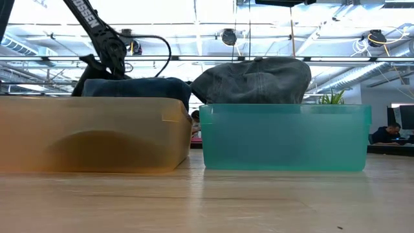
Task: Pick & Place hat
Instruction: Put the gray cap into the green bin
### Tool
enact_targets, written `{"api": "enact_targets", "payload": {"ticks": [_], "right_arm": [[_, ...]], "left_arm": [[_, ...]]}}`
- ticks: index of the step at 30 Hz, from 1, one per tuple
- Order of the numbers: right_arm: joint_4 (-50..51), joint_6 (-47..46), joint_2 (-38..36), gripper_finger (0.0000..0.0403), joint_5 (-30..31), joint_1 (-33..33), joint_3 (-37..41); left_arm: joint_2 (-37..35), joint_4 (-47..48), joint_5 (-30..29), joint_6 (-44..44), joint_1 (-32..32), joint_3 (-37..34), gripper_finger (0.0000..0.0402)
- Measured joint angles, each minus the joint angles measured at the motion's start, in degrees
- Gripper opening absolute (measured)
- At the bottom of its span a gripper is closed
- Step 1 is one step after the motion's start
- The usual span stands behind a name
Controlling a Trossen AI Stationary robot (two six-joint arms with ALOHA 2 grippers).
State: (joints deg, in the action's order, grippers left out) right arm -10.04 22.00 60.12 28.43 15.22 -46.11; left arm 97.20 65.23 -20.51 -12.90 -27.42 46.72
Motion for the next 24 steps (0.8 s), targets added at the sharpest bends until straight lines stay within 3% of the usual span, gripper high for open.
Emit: {"api": "enact_targets", "payload": {"ticks": [12,24], "right_arm": [[-6.1,4.6,0.0,0.0281,0.0,2.6,0.0],[-7.6,5.7,-0.5,0.0281,0.0,3.7,0.0]], "left_arm": [[3.0,-0.5,0.9,0.0,1.0,2.5,0.0014],[-2.9,11.7,3.4,-4.6,5.6,11.7,0.0009]]}}
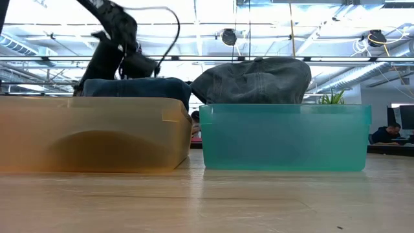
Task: Pick & Place hat
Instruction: Put the gray cap into the green bin
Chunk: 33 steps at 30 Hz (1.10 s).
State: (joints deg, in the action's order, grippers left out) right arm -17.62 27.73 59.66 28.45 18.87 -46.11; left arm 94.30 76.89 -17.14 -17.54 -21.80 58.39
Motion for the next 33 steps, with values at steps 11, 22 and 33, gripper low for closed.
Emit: {"api": "enact_targets", "payload": {"ticks": [11,22,33], "right_arm": [[0.0,0.0,0.0,0.0281,1.7,0.7,0.0],[-3.1,-0.9,-0.1,0.0284,7.8,1.9,0.0],[-1.0,-4.0,-0.6,0.031,7.6,1.9,0.0]], "left_arm": [[-9.1,6.5,-0.5,-2.1,5.6,10.5,0.0009],[-15.6,2.9,-0.9,-1.1,10.2,12.6,0.0008],[-23.1,-9.5,0.8,-0.6,16.5,12.6,0.0008]]}}
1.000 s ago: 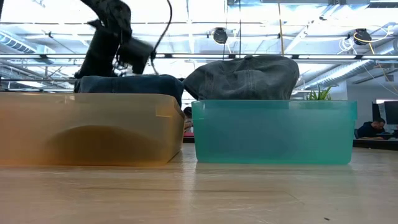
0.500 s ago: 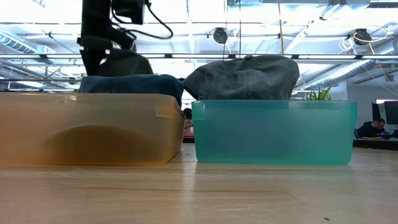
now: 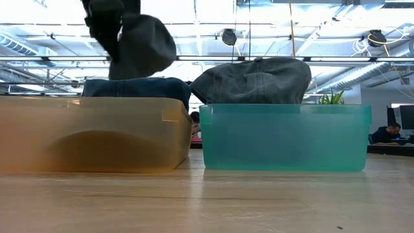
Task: Pick & Place hat
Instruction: Put the gray cap into the green bin
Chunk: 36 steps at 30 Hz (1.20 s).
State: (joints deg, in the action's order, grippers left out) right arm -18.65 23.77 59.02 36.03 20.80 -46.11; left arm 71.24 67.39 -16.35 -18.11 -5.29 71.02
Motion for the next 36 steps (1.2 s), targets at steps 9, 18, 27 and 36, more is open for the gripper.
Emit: {"api": "enact_targets", "payload": {"ticks": [9,18,27,36], "right_arm": [[-0.9,0.5,0.0,0.0297,0.0,0.0,0.0],[-3.2,0.9,0.0,0.0295,-0.5,0.0,0.0],[-7.9,0.4,0.0,0.0295,-3.3,0.0,0.0],[-4.3,0.5,0.0,0.0295,-6.2,-0.2,-2.7]], "left_arm": [[-5.0,-7.1,-0.2,4.2,9.8,0.0,0.0008],[-6.6,-7.9,0.2,7.6,17.7,0.0,0.0008],[-6.6,-8.1,-2.0,9.2,23.2,0.0,0.0008],[-6.6,-10.3,2.8,11.0,22.6,0.0,0.0008]]}}
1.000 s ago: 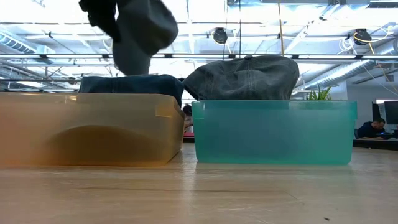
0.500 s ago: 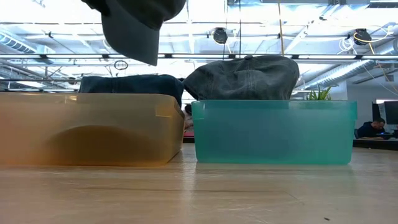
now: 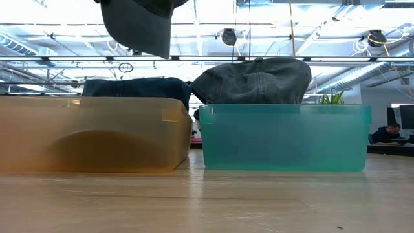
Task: Pick & Place hat
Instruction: Put the gray cap into the green bin
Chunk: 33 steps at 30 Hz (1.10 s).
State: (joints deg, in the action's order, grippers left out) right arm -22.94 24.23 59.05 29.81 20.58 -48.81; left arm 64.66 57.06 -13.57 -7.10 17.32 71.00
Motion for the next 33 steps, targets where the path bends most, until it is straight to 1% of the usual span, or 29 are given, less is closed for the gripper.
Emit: {"api": "enact_targets", "payload": {"ticks": [5,11,17,20,25,33], "right_arm": [[8.6,-1.5,0.0,0.0295,0.0,0.0,-5.1],[15.5,-4.1,0.0,0.0295,0.1,0.0,-9.5],[19.6,-4.3,0.4,0.0295,0.1,0.0,-13.8],[23.9,-5.2,1.2,0.0295,0.0,0.0,-16.7],[31.4,-5.8,3.9,0.0295,-0.1,0.0,-22.5],[36.7,-5.5,7.1,0.0295,-0.1,0.0,-28.9]], "left_arm": [[0.0,0.1,3.5,0.0,-1.4,0.0,0.0008],[0.4,1.5,3.7,0.6,-3.1,1.0,0.0008],[4.6,7.4,3.5,2.7,-4.6,9.9,0.0008],[7.4,10.3,3.5,4.0,-5.1,14.0,0.0008],[11.9,13.1,3.5,6.8,-5.9,18.7,0.0008],[19.7,18.3,3.6,9.9,-7.2,28.2,0.0008]]}}
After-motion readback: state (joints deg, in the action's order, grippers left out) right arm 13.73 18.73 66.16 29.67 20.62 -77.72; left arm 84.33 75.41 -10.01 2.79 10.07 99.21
